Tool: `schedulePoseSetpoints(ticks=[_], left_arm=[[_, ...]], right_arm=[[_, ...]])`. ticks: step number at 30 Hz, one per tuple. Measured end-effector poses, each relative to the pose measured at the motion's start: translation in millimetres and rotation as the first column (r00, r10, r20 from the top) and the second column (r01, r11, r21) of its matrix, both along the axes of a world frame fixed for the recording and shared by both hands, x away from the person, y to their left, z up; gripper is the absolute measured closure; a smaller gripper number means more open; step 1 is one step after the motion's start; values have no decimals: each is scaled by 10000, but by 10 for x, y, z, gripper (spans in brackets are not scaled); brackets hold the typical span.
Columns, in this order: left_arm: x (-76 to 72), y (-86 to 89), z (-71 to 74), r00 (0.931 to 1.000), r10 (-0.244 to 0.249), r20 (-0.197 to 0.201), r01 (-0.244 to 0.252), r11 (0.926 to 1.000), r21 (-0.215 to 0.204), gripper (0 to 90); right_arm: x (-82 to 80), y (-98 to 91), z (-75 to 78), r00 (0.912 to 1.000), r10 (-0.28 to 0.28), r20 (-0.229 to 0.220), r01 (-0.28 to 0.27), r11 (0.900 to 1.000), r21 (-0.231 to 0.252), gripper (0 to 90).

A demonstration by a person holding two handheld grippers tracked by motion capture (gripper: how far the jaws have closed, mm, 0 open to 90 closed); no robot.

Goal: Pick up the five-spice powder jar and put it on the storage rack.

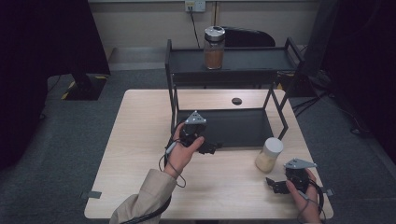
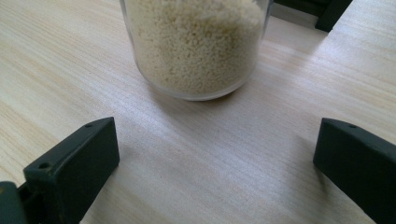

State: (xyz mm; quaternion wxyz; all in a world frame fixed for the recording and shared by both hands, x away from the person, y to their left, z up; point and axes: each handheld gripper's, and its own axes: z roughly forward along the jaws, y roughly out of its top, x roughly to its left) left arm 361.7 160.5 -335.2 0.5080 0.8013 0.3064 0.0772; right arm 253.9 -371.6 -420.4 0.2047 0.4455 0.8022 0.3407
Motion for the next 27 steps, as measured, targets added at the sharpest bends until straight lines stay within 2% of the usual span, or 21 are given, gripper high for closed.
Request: schedulePoseSetpoints(ticks=[7,14,22,27], left_arm=[[-64,19,-138,10000,5,-60,-5,10000,16,23],[-131,9,-292,9998,-70,-169,74,9998,208,23],[-202,64,-508,9987,-236,-443,253,9990,367,29],[-245,130,-573,9985,-288,-476,309,9985,459,28]], right_arm=[[0,0,0,10000,-1,2,1,10000,0,0],[0,0,-1,10000,0,3,0,10000,3,0],[-1,0,-1,10000,-1,4,1,10000,2,0],[-1,0,-2,10000,0,8,0,10000,3,0]])
